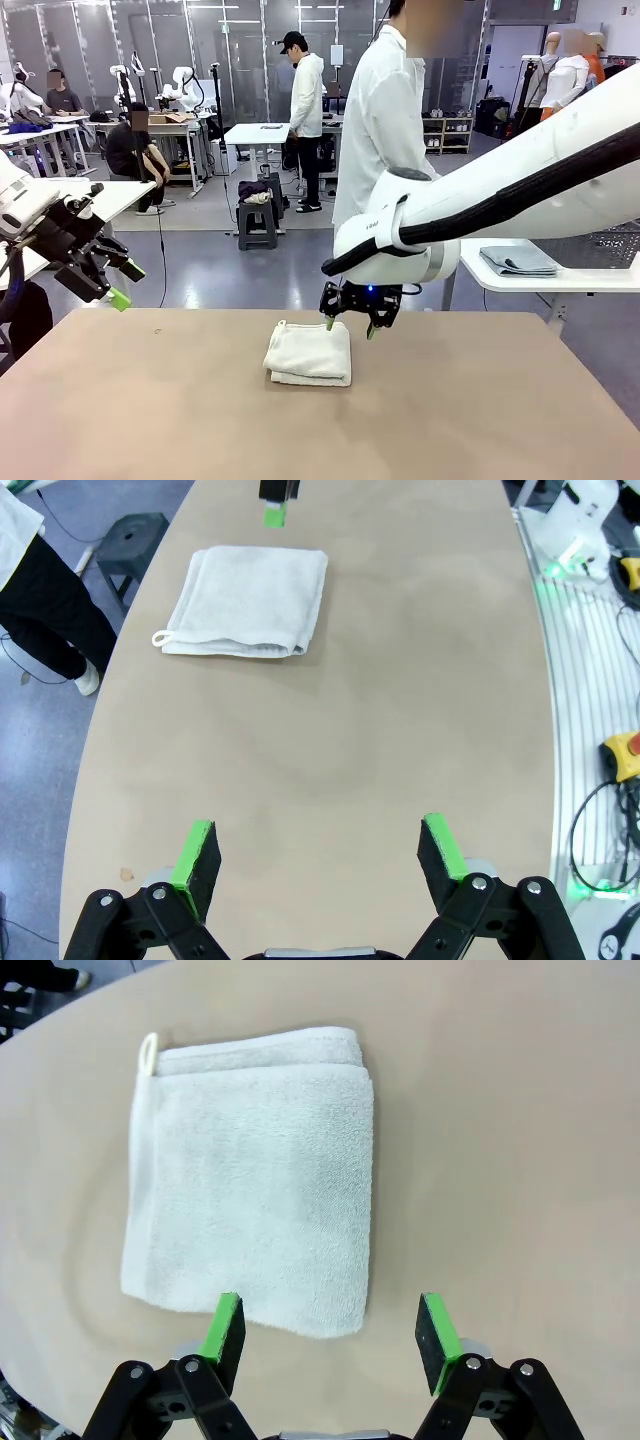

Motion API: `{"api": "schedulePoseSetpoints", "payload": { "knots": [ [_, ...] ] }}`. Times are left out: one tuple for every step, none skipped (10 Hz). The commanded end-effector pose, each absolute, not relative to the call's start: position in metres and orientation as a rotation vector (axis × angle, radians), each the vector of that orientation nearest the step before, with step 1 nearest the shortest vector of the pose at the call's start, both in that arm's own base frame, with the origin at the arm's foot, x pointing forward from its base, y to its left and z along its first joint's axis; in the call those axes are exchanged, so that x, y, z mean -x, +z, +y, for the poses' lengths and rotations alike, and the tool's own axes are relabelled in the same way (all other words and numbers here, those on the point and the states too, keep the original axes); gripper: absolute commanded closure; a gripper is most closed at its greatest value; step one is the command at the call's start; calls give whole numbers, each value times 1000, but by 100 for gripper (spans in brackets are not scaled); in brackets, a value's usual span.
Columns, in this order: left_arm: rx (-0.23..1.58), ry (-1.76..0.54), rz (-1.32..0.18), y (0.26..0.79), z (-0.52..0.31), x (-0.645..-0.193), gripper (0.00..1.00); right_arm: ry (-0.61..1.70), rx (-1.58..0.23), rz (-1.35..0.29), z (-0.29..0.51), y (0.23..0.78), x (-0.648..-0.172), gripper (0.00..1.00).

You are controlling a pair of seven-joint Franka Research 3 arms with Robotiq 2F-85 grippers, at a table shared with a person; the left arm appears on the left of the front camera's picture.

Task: Fold the towels and place them in the basket.
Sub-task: Place the folded Towel with hook on the right side of the table.

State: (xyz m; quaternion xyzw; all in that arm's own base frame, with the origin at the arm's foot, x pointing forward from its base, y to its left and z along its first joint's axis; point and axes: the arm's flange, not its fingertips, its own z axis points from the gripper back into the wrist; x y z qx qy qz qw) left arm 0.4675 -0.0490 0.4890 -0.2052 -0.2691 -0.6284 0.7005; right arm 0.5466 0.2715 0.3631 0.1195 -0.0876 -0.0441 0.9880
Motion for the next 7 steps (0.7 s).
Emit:
{"api": "schedulePoseSetpoints", "payload": {
  "knots": [
    [458, -1399, -600, 489, -49, -467, 0, -88, -241, -187, 274, 338, -554, 14],
    [458, -1399, -600, 489, -49, -467, 0, -86, -246, -180, 274, 328, -557, 14],
    [458, -1399, -600, 489, -49, -467, 0, -84, -248, -179, 273, 321, -559, 14],
    [458, -1399, -600, 489, -49, -467, 0, -79, -236, -177, 270, 314, -564, 14],
    [458, -1399, -600, 489, -49, -467, 0, -68, -244, -176, 267, 310, -567, 14],
    [458, -1399, -600, 489, -49, -467, 0, -71, -251, -172, 264, 307, -568, 14],
    [458, -1399, -600, 489, -49, -467, 0, -69, -260, -171, 263, 306, -569, 14]
  ]
}}
